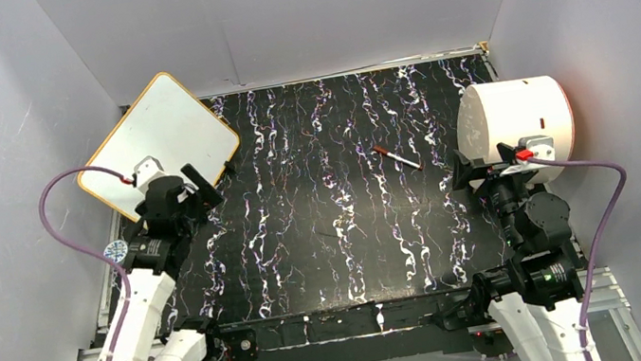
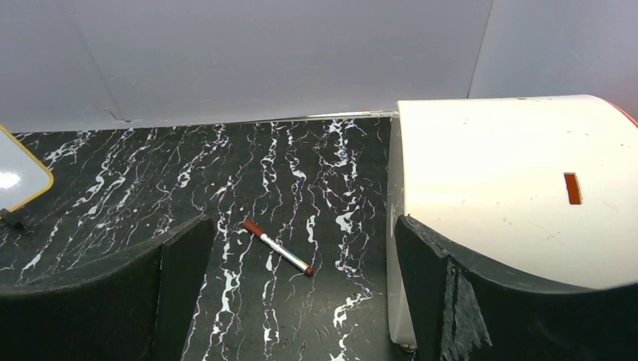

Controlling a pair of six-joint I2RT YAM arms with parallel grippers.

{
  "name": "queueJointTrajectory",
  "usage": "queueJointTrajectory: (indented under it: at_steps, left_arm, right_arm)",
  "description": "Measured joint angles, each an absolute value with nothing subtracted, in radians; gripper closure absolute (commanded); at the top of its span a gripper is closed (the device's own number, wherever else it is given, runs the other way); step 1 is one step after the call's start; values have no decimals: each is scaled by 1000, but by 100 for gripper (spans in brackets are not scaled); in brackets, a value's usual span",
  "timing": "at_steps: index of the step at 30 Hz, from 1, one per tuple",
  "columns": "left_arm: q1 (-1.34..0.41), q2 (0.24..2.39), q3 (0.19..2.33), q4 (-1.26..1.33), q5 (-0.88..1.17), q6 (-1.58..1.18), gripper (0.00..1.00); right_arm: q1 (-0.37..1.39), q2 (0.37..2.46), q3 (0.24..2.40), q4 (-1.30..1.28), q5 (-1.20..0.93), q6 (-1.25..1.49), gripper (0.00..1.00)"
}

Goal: Write a sentence on the whiteboard
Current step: Move the whiteboard stand to the center of the board.

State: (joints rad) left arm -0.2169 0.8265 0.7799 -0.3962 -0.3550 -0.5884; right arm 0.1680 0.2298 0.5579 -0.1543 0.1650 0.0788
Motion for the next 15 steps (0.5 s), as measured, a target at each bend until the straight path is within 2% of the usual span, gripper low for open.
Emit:
queueJointTrajectory:
  at_steps: [7,15]
  left_arm:
    - [-217,974,788,-466,-391,-688,10]
    - [-217,1103,780,-471,-484,-812,23]
  right_arm:
    - [187,220,558,-154,165,79,1]
    - [229,215,541,-155,170,78,1]
